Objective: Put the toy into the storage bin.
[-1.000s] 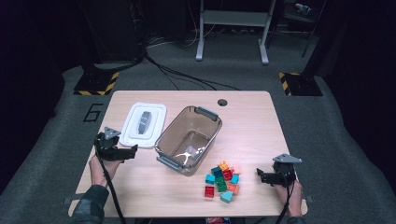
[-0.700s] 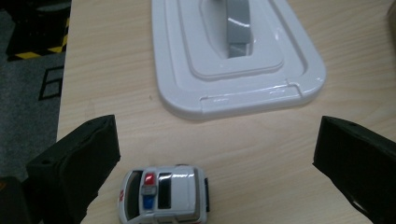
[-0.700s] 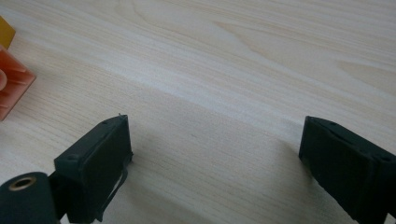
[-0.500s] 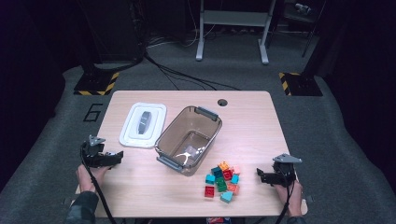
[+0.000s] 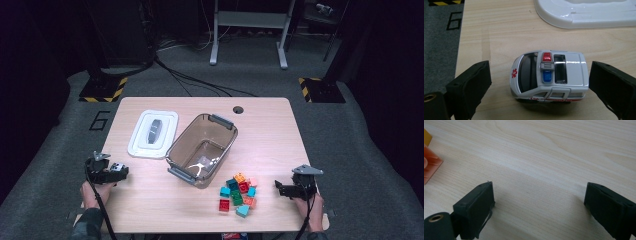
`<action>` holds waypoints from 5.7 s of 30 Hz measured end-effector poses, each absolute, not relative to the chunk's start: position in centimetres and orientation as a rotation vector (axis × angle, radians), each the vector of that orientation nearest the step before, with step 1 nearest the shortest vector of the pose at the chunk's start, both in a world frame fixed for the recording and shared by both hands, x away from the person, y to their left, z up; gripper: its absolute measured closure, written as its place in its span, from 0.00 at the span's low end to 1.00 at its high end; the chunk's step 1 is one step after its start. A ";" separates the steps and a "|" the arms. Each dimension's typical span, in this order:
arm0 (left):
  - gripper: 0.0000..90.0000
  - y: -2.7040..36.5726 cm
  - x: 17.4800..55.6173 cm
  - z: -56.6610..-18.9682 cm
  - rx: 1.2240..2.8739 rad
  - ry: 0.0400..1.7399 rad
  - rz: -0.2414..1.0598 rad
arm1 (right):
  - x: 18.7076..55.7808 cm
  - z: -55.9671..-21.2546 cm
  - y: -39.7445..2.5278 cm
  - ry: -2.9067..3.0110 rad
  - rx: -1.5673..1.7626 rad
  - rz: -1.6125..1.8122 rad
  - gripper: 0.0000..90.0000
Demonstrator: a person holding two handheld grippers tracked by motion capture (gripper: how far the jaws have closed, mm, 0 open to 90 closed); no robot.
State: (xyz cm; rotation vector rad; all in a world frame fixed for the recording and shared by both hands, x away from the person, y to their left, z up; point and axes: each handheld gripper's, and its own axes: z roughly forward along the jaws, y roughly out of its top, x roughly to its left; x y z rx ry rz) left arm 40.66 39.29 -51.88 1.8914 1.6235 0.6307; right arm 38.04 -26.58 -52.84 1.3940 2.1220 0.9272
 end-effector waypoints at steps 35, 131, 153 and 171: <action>0.28 36.3 39.5 -49.0 1.885 1.496 0.683 | 38.1 -52.8 -26.6 2.122 1.392 0.925 0.10; 0.28 20.1 40.5 -39.8 2.180 0.880 0.443 | 38.0 -52.8 -26.5 2.118 1.398 0.926 0.10; 0.19 19.9 40.1 -39.6 2.173 0.890 0.489 | 38.0 -52.8 -26.6 2.119 1.398 0.925 0.10; 0.07 25.7 36.8 -39.7 2.050 1.001 0.551 | 38.0 -52.8 -26.6 2.121 1.396 0.928 0.10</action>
